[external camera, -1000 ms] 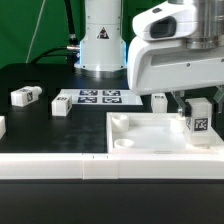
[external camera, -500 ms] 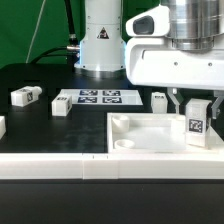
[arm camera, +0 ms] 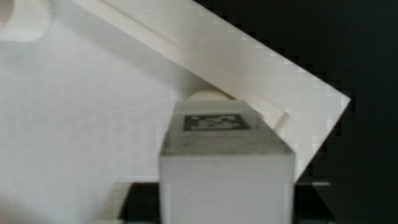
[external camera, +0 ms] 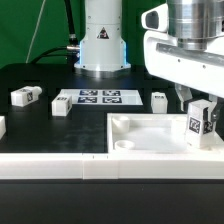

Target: Assemble one leg

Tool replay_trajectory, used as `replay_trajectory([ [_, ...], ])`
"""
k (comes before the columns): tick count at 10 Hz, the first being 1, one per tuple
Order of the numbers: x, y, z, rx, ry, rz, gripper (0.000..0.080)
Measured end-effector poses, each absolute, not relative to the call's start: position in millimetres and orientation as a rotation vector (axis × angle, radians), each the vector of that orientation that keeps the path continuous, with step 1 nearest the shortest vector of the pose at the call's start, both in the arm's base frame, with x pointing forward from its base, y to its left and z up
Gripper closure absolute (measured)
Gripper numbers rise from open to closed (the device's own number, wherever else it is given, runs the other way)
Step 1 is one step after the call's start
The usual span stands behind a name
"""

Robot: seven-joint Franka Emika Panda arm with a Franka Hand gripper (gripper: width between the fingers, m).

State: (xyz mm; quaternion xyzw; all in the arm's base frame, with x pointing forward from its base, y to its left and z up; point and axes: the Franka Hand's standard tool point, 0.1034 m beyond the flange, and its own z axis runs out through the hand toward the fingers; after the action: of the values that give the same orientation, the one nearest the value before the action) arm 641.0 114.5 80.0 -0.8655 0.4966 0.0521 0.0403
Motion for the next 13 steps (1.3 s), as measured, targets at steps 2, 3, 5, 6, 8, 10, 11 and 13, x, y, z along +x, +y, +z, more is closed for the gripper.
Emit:
replay_trajectory([
  [2, 640.9, 115.2, 79.9, -2.692, 1.441, 0.156, 0.0302],
  [3, 641.0, 114.8, 79.9, -2.732, 1.357, 0.152, 0.02],
  [5, 639.9, 120.1, 79.7, -2.861, 1.055, 0.134, 0.016],
  [6, 639.9, 121.4, 79.2, -2.944, 0.806, 0.117, 0.0153],
  [8, 640.9, 123.1, 79.6, -3.036, 0.411, 0.09, 0.0153],
  [10, 641.8, 122.8, 79.3, -3.069, 0.075, 0.065, 0.015],
  [11, 642.8, 124.1, 79.2, -3.071, -0.027, 0.045, 0.015],
  [13, 642.1, 127.8, 79.0, -3.058, -0.247, 0.033, 0.015],
])
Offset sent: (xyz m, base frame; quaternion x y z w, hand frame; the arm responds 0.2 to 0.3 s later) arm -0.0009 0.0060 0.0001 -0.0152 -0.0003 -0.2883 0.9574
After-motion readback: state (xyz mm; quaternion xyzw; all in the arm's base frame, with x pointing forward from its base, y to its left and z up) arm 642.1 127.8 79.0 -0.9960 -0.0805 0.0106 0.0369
